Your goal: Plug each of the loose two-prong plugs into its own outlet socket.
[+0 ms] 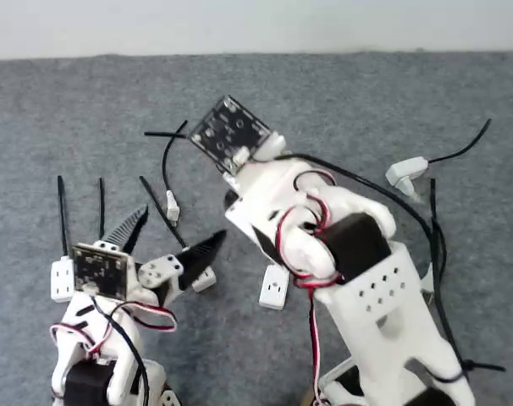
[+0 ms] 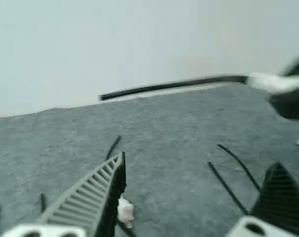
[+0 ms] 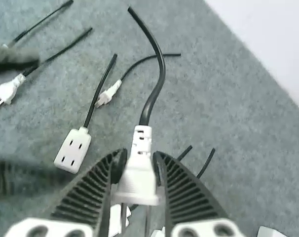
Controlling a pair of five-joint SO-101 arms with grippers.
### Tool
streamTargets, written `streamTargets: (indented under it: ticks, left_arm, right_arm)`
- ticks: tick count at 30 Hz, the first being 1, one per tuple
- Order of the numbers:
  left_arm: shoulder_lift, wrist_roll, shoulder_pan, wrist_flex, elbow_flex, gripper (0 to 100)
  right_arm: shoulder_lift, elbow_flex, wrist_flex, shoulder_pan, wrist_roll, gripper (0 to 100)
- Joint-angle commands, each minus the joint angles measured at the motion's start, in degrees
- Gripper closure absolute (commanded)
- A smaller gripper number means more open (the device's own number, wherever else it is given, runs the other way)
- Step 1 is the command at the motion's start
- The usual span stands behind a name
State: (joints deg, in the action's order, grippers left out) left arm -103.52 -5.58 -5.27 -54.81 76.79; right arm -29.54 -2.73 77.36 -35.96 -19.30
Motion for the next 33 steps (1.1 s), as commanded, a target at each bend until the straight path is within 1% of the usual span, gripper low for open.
streamTargets:
  ticks: [1, 4, 7, 10, 14, 18, 20, 22, 24, 33]
  left_arm:
    - [-1.1, 0.8, -5.3, 1.2, -3.6, 59]
    - [-1.1, 3.0, -9.3, 3.4, -3.5, 59]
    - [-1.1, 3.1, -11.2, 3.7, -3.5, 59]
    - [-1.1, 3.1, -11.3, 4.0, -3.6, 59]
    - [-1.1, 3.0, -11.3, 5.5, -3.8, 59]
    - [-1.1, 2.4, -11.2, 6.8, -3.6, 59]
    - [-1.1, 0.5, -11.2, 9.5, -2.9, 59]
    - [-1.0, 1.0, -11.3, 15.6, -0.7, 59]
    - [-0.9, 1.0, -11.3, 19.3, 0.7, 59]
    - [-0.9, 1.3, -9.9, 24.1, 5.0, 59]
  right_arm:
    - [2.1, 7.1, 0.0, 0.4, 1.1, 99.1]
    - [4.8, 9.6, 0.0, 0.3, 1.0, 99.1]
    - [7.0, 10.6, 0.2, 0.3, 0.8, 99.1]
    - [7.5, 10.8, 0.2, -0.3, 0.8, 99.1]
    - [5.8, 11.2, 0.7, -3.7, 1.0, 99.1]
    - [4.3, 11.4, 3.6, -4.7, 0.8, 99.1]
    - [3.8, 11.4, 5.0, -4.6, 0.7, 99.1]
    - [3.7, 11.4, 5.6, -4.4, 0.6, 99.1]
    - [3.7, 11.4, 5.7, -4.5, 0.6, 99.1]
    - [3.7, 11.5, 6.7, -5.1, 1.1, 99.1]
